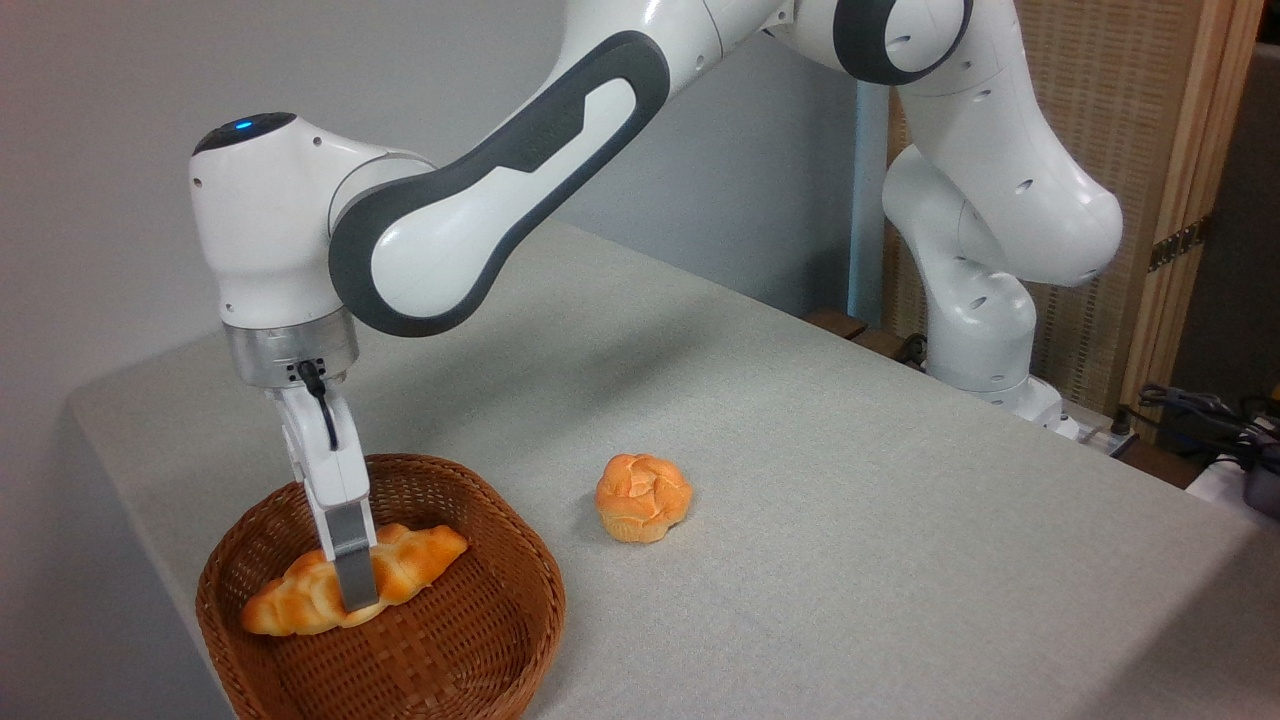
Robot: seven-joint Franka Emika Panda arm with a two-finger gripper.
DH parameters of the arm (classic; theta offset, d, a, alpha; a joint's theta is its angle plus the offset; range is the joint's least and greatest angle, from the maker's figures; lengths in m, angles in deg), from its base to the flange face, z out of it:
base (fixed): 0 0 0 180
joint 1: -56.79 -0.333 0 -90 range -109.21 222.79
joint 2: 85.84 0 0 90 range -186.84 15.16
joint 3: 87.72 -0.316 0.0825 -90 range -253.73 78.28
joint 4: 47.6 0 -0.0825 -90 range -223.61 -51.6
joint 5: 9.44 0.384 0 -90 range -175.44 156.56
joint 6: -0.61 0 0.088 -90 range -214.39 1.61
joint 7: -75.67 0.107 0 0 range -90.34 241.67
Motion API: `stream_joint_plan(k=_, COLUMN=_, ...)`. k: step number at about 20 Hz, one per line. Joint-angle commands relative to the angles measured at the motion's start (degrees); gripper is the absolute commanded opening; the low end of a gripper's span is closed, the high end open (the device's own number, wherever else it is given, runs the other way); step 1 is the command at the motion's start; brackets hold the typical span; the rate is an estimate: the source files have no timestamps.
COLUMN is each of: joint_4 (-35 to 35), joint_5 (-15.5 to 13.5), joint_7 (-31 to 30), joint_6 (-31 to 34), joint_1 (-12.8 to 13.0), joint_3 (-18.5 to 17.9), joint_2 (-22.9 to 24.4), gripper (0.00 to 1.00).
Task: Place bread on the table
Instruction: 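Close the gripper on the middle of the braided roll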
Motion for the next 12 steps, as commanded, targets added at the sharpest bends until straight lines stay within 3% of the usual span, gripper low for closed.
stream_joint_plan(k=1, joint_4=0.42, joint_5=0.43, joint_7=1.91, joint_6=-1.17, joint_1=-0.48, joint_3=0.27, joint_2=-0.51, gripper=0.28)
stream_joint_plan(k=12, joint_4=0.95, joint_5=-0.36, joint_7=1.65, joint_6=-0.47, joint_1=-1.62, joint_3=-0.17, joint_2=2.12, gripper=0.28)
